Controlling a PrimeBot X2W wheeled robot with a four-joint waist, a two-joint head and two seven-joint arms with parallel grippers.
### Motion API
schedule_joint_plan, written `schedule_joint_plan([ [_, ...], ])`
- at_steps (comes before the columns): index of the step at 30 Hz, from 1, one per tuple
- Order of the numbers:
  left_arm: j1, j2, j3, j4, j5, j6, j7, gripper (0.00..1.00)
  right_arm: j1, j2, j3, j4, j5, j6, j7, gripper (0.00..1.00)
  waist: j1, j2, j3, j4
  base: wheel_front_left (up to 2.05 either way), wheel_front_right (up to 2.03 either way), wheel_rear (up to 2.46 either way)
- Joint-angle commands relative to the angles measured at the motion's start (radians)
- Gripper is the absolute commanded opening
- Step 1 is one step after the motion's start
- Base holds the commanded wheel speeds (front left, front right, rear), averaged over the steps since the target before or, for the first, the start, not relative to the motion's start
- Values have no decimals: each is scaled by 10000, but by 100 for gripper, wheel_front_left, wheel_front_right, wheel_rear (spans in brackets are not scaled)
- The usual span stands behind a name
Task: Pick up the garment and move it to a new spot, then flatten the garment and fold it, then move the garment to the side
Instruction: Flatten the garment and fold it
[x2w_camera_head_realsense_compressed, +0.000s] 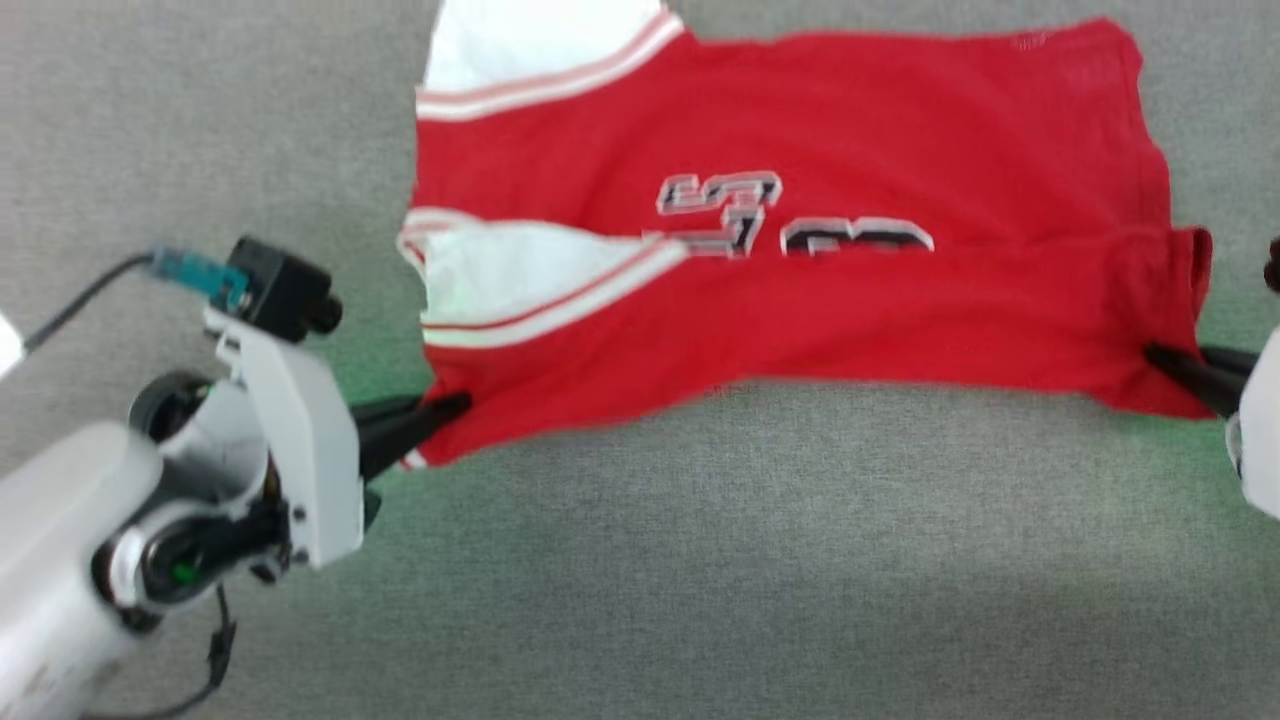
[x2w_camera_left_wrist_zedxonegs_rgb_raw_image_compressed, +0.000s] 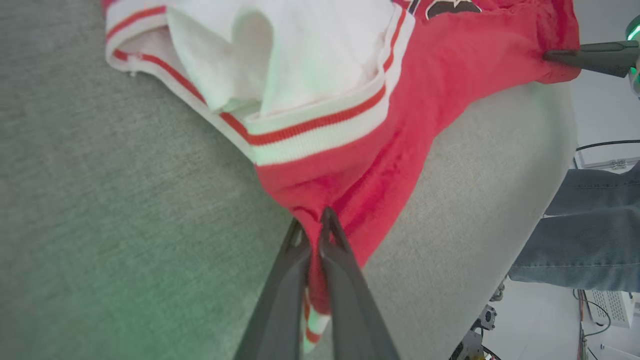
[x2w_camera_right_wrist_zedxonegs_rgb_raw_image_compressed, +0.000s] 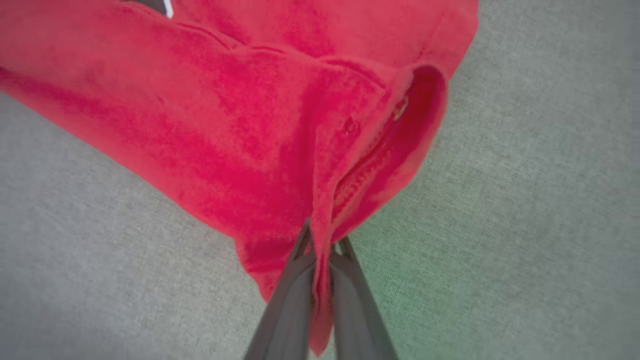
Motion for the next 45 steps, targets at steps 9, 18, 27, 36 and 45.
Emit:
schedule_joint_plan([
  [9,1479,1204,-30,-1944,-136,682,-697,0,1552,-1043,-260,-1157,260,-16,83,0,-1,-1,-474,178,0,0,0],
  [18,2025,1402,4,-2591,-133,1161,-1256,100,2324,-1016,-961,-1645,-507,-16,-393,100,-1,-1,-542,135,0,0,0],
  [27,3141,1191,989,-2477,-287,1852,-4281,100,2580,-101,-2394,-1571,-1627,-16,-1928,100,-1,-1,-773,139,0,0,0],
  [36,3200,517,1342,-719,877,2144,-6401,100,2144,2323,-3499,-976,-3310,-16,-4719,100,-1,-1,-629,19,0,0,0],
  [45,617,-430,1520,2321,1935,1515,-6122,100,1864,4440,-3864,-172,-4596,-16,-7081,100,-1,-1,-85,-942,0,0,0],
])
